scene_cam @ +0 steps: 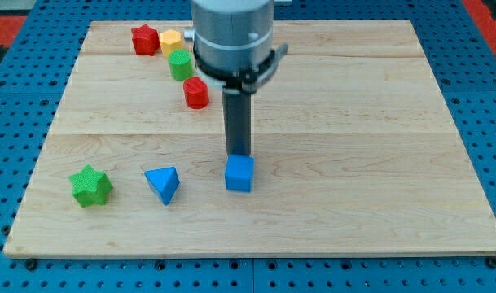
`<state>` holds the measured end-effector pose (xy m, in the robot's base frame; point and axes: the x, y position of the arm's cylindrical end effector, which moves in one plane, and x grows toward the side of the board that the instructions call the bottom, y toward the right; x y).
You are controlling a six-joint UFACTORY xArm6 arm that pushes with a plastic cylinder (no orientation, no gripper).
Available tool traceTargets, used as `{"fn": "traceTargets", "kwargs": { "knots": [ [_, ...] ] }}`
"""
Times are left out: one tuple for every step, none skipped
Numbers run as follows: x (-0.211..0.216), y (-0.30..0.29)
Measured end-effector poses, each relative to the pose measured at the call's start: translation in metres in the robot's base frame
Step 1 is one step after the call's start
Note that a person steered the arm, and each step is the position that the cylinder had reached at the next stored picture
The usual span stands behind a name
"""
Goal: Move red circle towards the center
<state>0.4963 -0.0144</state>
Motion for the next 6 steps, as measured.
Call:
{"fn": "traceTargets", "kwargs": {
  "knots": [
    [-0.030,0.003],
    [-0.046,-0.039],
    [-0.067,-0.138],
    [-0.128,-0.129],
    [-0.146,-0.087],
    [-0.090,0.008]
  ]
}}
